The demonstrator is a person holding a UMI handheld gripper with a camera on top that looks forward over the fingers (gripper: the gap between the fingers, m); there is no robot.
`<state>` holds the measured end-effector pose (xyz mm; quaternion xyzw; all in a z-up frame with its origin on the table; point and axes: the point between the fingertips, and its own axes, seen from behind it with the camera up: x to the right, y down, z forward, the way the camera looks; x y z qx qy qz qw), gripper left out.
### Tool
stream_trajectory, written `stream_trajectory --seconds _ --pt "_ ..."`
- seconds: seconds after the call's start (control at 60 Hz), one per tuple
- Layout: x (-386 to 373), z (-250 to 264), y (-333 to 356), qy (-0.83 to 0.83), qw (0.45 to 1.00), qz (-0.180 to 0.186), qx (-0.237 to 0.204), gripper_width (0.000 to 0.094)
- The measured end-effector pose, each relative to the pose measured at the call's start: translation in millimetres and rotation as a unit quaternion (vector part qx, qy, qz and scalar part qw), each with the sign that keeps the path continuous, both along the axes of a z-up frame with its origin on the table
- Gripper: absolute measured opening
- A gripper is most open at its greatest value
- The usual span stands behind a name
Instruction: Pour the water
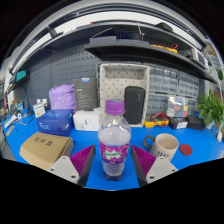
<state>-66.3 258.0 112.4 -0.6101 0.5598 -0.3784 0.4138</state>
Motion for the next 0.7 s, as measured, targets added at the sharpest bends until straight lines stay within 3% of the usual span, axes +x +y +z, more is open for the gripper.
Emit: stream_trajectory --seconds 0.183,0.233,0.267,0.45,0.7 --pt "31.4 -4.8 9.2 -0.047 0.999 0.014 -0.010 0.0685" --pt "36.1 -1.6 5.9 -0.067 0.998 0.009 -0.017 0.0640" --pt "38.4 0.5 5.0 -0.080 0.997 0.009 -0.018 0.0519" --pt "40.9 2.5 1.3 -0.110 0.994 0.003 0.012 0.0425" --pt "42.9 1.7 -0.9 -0.099 0.994 0.019 0.029 0.0392"
